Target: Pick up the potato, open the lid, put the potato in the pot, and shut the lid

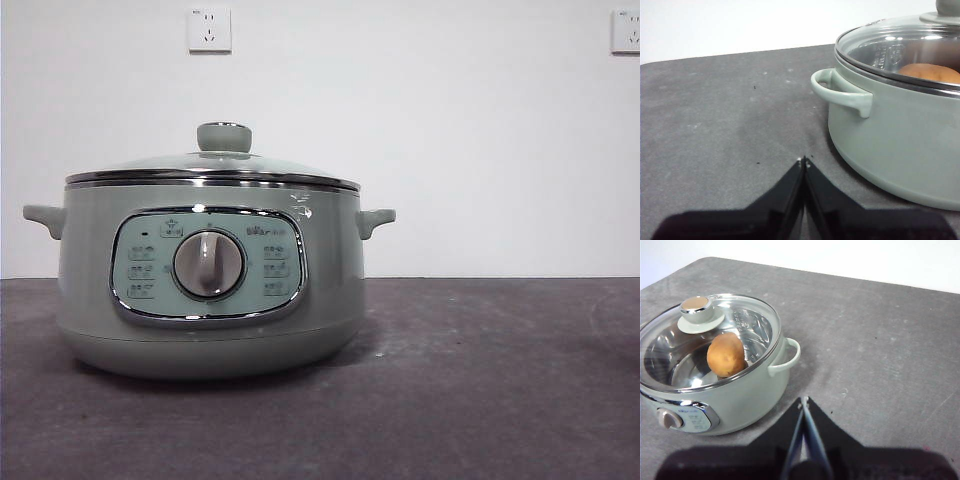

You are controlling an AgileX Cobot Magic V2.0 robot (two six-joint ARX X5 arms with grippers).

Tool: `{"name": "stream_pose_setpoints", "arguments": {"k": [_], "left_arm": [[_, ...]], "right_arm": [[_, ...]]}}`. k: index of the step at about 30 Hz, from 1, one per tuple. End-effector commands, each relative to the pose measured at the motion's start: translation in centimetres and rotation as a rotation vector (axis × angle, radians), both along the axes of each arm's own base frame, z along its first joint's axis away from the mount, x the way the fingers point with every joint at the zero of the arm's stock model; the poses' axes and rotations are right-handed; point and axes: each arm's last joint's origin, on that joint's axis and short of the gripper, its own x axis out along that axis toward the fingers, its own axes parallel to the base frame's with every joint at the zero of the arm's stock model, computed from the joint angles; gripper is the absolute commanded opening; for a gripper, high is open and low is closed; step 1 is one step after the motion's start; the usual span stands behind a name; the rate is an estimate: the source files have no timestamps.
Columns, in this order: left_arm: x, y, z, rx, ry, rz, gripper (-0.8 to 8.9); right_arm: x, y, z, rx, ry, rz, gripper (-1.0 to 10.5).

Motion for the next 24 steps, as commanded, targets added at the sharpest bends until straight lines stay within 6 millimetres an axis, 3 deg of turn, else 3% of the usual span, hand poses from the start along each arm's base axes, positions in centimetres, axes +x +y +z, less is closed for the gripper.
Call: {"name": "stream_pose_setpoints", "arguments": {"k": [1, 17, 24], "left_arm": [[0.1, 0.0, -0.5, -0.005, 0.010, 0.007, -0.04], [0.1, 0.0, -0.5, -0.005, 0.010, 0.007, -0.04], [0.1, 0.0, -0.4, -0.005, 0.010, 0.007, -0.04]], "right_arm": [[0.0, 0.0, -0.1, 0.012, -0.001, -0.005, 0.0], [0.0, 0.0, -0.1, 0.007, 0.002, 0.003, 0.0], [-1.2, -1.8, 0.4, 0.008, -0.081, -0.076, 0.0]]}}
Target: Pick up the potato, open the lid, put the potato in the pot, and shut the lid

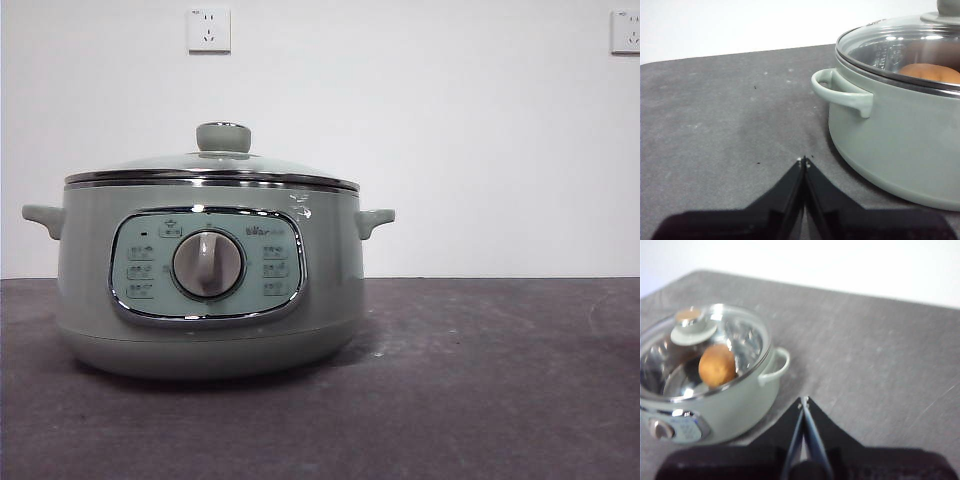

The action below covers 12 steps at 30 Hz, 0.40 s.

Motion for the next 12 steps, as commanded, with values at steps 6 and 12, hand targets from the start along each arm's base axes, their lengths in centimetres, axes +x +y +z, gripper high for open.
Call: {"name": "stream_pose_setpoints", "arguments": {"k": [6, 12], "left_arm": [[0.1, 0.0, -0.4, -0.005, 0.010, 0.005, -0.04], [0.1, 0.0, -0.4, -0.005, 0.010, 0.005, -0.04]], "right_arm": [[0.2, -2.7, -2.9, 0.038, -0.075, -0.219, 0.0], [0.5, -4.4, -8.4, 0.129, -0.177, -0.247, 0.0]]}}
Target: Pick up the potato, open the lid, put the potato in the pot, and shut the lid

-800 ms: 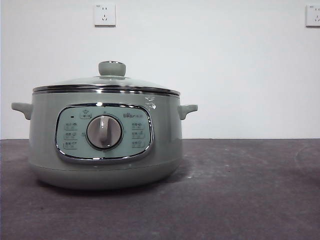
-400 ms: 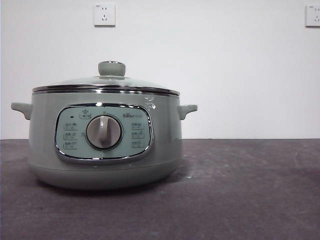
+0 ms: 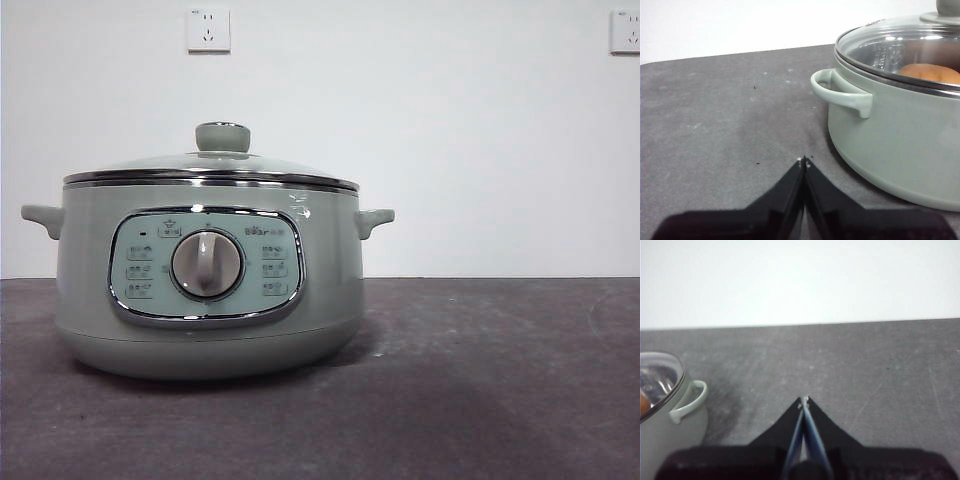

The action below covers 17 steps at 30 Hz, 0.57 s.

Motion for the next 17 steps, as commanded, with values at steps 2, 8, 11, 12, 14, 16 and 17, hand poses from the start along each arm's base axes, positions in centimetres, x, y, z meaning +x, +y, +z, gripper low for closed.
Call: {"name": "stream_pose_setpoints", "arguments": {"k": [2, 8, 11, 12, 14, 16, 17], "left_arm": [[0.1, 0.0, -0.5, -0.005, 0.011, 0.005, -0.04], [0.1, 0.0, -0.5, -0.005, 0.011, 0.005, -0.03], [0.1, 0.0, -0.5, -0.005, 0.011, 0.005, -0.04], [0.1, 0.0, -0.5, -0.005, 0.011, 0.005, -0.04], [0.1, 0.0, -0.5, -0.005, 0.011, 0.005, -0.04], [0.1, 0.0, -0.5, -0.005, 0.011, 0.005, -0.04], [0.1, 0.0, -0.5, -0.005, 0.011, 0.005, -0.04]], "right_arm": [[0.3, -0.7, -4.2, 0.017, -0.037, 0.021, 0.0], [0.5, -1.4, -8.3, 0.036, 0.012, 0.050, 0.0], [0.6, -1.4, -9.5, 0.034, 0.038, 0.042, 0.0], [0.7, -1.4, -9.7, 0.034, 0.044, 0.042, 0.0], [0.7, -1.4, -10.1, 0.033, 0.052, 0.042, 0.0], [0.7, -1.4, -10.3, 0.033, 0.051, 0.042, 0.0], [0.6, -1.4, -10.4, 0.034, 0.047, 0.042, 0.0]]}}
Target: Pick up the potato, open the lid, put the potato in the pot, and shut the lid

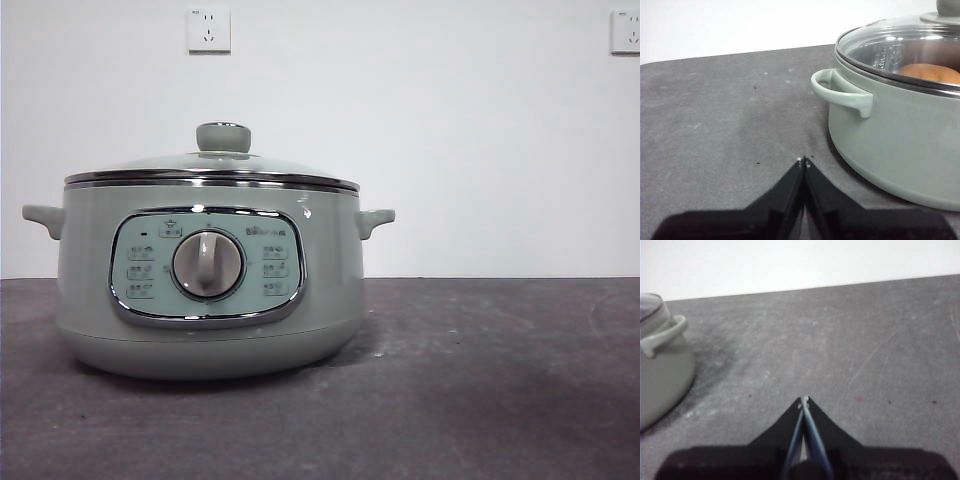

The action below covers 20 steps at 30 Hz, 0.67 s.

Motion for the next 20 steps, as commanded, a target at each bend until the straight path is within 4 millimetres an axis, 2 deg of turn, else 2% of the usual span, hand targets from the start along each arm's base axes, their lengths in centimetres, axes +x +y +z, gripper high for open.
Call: {"name": "stream_pose_setpoints", "arguments": {"k": [1, 7, 11, 20], "left_arm": [[0.06, 0.03, -0.44, -0.005, 0.010, 0.005, -0.04], [0.06, 0.03, -0.44, -0.005, 0.010, 0.005, -0.04], [0.06, 0.03, -0.44, -0.005, 0.010, 0.006, -0.04], [0.06, 0.03, -0.44, -0.005, 0.010, 0.006, -0.04]], "right_arm": [[-0.03, -0.01, -0.46, 0.003, -0.010, 0.000, 0.0], [-0.28, -0.03, -1.04, 0.002, 0.000, 0.000, 0.0], [-0.27, 0.00, -1.06, 0.084, 0.019, -0.010, 0.0], [-0.22, -0.02, -1.15, 0.083, 0.030, -0.018, 0.0]]}}
